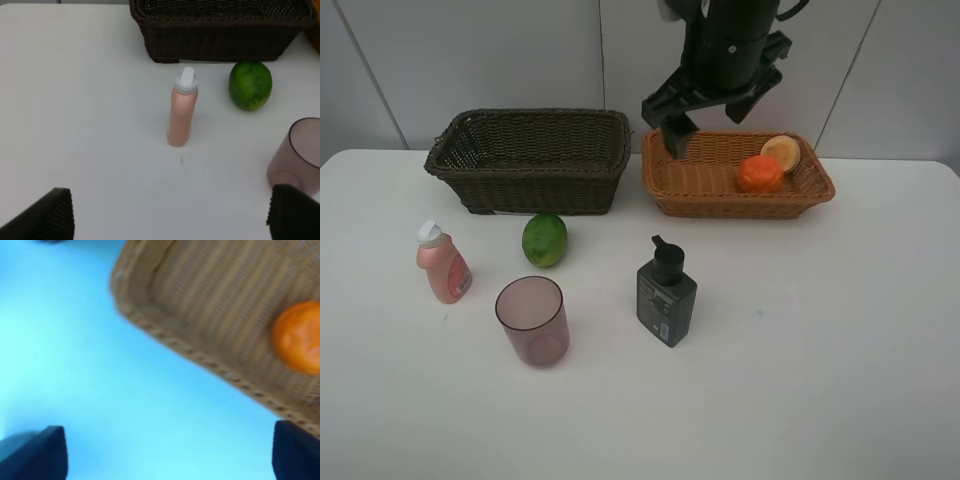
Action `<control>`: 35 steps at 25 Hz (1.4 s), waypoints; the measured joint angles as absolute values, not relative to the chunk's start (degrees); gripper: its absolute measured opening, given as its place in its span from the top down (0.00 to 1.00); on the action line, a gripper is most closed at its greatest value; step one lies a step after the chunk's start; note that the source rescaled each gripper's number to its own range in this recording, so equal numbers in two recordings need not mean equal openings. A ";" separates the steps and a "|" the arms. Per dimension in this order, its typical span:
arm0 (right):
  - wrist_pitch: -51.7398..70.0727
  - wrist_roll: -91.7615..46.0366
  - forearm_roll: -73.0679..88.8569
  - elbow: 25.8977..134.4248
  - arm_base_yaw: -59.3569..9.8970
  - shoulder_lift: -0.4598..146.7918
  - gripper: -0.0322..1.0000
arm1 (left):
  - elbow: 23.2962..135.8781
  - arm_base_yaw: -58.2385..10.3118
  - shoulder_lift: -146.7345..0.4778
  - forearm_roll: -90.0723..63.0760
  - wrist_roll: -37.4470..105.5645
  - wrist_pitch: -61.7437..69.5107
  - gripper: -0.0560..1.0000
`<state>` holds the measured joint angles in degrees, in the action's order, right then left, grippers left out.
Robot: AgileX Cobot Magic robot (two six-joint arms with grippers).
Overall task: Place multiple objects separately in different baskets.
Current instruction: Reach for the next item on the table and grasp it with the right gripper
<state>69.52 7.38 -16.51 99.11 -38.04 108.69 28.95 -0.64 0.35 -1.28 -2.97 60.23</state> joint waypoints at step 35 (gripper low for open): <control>69.87 17.93 -6.49 96.01 -42.59 108.69 0.00 | 28.95 -0.64 0.35 -1.27 -2.97 60.23 0.00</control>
<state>69.87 17.93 -6.49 96.01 -42.59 108.69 28.95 -0.64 0.35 -1.27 -2.97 60.23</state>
